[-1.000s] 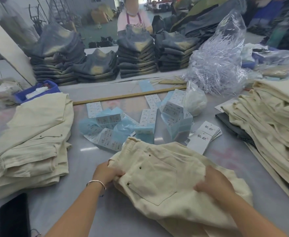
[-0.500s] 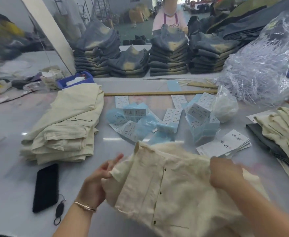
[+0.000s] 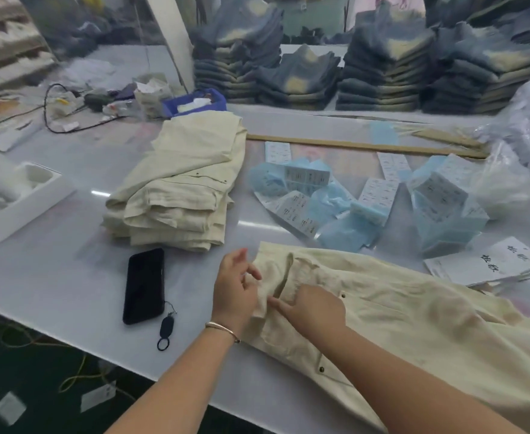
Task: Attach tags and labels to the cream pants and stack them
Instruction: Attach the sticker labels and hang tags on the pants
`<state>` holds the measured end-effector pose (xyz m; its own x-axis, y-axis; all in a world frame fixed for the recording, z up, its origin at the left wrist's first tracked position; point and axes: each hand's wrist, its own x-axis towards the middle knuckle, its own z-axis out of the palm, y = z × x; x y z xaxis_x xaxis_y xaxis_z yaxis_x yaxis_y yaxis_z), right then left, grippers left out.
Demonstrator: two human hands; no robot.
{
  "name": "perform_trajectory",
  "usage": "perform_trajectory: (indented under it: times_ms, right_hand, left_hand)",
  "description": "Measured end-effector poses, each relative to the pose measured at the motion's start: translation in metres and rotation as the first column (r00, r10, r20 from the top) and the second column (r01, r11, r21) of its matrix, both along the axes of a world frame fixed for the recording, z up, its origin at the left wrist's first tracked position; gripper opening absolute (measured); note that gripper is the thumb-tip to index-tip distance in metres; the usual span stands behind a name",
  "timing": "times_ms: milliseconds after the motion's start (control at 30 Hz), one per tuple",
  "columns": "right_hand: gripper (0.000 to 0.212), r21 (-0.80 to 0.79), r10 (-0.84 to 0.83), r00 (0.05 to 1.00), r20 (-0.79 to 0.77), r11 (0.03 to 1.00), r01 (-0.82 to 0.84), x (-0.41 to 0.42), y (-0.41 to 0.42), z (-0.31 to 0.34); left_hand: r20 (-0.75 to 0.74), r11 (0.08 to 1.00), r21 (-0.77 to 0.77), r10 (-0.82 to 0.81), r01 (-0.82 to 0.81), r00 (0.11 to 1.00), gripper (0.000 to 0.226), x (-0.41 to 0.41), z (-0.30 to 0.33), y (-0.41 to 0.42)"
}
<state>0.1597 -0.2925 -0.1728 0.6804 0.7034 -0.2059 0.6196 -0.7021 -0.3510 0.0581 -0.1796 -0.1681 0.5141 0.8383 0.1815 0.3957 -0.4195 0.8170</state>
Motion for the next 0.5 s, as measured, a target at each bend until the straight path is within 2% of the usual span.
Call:
perform_trajectory:
  times_ms: [67,167,233,300,333,400,433,500]
  right_hand:
    - [0.055,-0.091,0.040,0.999,0.022,0.995,-0.038,-0.001,0.010,-0.004]
    - [0.062,-0.184,0.039,0.998,0.041,0.982,-0.031,-0.002,0.025,-0.008]
    - [0.069,-0.236,0.030,0.998,0.058,0.972,-0.016,-0.002,0.034,-0.008]
    - [0.058,-0.281,0.031,0.997,0.066,0.960,-0.011,-0.003,0.040,-0.006]
    - [0.049,-0.280,0.025,0.998,0.057,0.960,-0.008,-0.003,0.041,-0.003]
    - [0.035,-0.237,-0.042,0.997,-0.059,0.971,0.027,0.003,0.037,0.002]
    - [0.028,-0.191,-0.112,0.979,-0.171,0.978,0.079,0.010,0.031,0.004]
    - [0.018,-0.032,-0.256,0.851,-0.459,0.962,0.272,0.025,0.009,0.005]
  left_hand:
    - [-0.025,0.989,0.151,0.011,-0.007,1.000,0.031,-0.003,-0.001,0.005]
    - [-0.121,0.947,0.314,-0.037,0.074,0.992,0.028,-0.009,-0.001,0.009]
    - [-0.165,0.942,0.248,-0.189,0.226,0.968,0.026,-0.012,-0.003,0.003]
    - [-0.210,0.940,0.160,-0.267,0.302,0.941,0.021,-0.014,-0.004,-0.007]
    - [-0.252,0.933,0.178,-0.264,0.313,0.931,0.021,-0.015,-0.005,-0.011]
    - [-0.349,0.908,0.241,-0.248,0.343,0.903,0.021,-0.016,-0.007,-0.017]
    - [-0.380,0.893,0.288,-0.227,0.347,0.897,0.018,-0.017,-0.007,-0.018]
    - [-0.313,0.860,0.392,-0.208,0.325,0.927,0.017,-0.016,-0.008,-0.019]
